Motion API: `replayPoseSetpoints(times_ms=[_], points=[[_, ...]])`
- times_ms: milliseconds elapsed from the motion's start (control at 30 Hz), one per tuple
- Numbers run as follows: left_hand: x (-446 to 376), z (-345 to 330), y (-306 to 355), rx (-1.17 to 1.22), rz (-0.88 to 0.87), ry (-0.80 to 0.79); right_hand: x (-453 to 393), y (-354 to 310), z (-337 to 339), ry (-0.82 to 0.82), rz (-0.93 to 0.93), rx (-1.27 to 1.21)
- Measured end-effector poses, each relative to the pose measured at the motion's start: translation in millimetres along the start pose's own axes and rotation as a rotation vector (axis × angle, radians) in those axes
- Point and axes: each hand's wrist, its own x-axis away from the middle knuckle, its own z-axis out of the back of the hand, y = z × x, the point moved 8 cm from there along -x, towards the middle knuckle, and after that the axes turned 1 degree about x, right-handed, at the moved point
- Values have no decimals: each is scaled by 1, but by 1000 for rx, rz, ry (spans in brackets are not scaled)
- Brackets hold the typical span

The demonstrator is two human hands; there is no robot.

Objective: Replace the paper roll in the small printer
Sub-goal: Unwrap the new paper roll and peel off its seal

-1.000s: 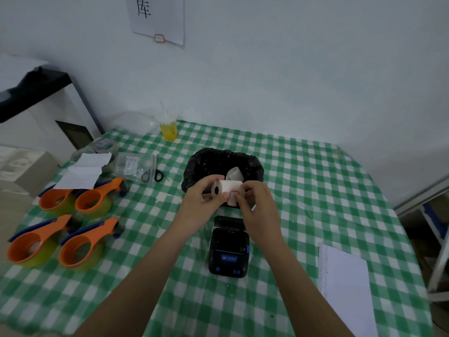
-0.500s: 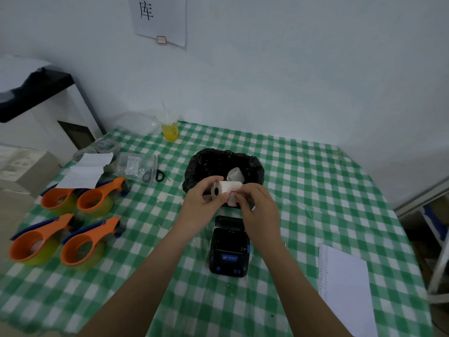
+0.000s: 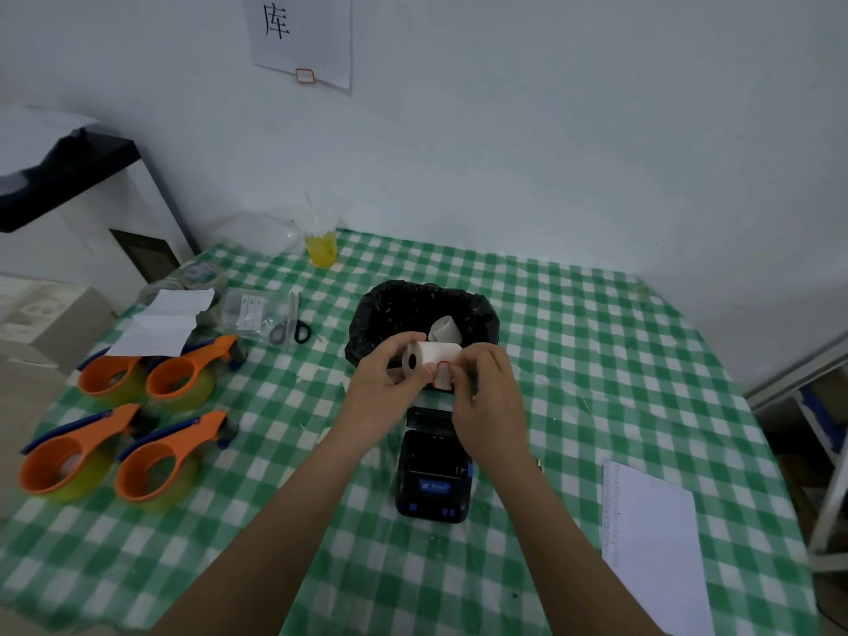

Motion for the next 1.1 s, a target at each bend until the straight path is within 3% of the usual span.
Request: replayPoseSetpoints(times_ms=[533,1100], points=[[-1,-4,-16,228,174,20,3,0,0,96,148,174],[-4,-12,-30,424,286,-67,1,-1,9,87,239,112]])
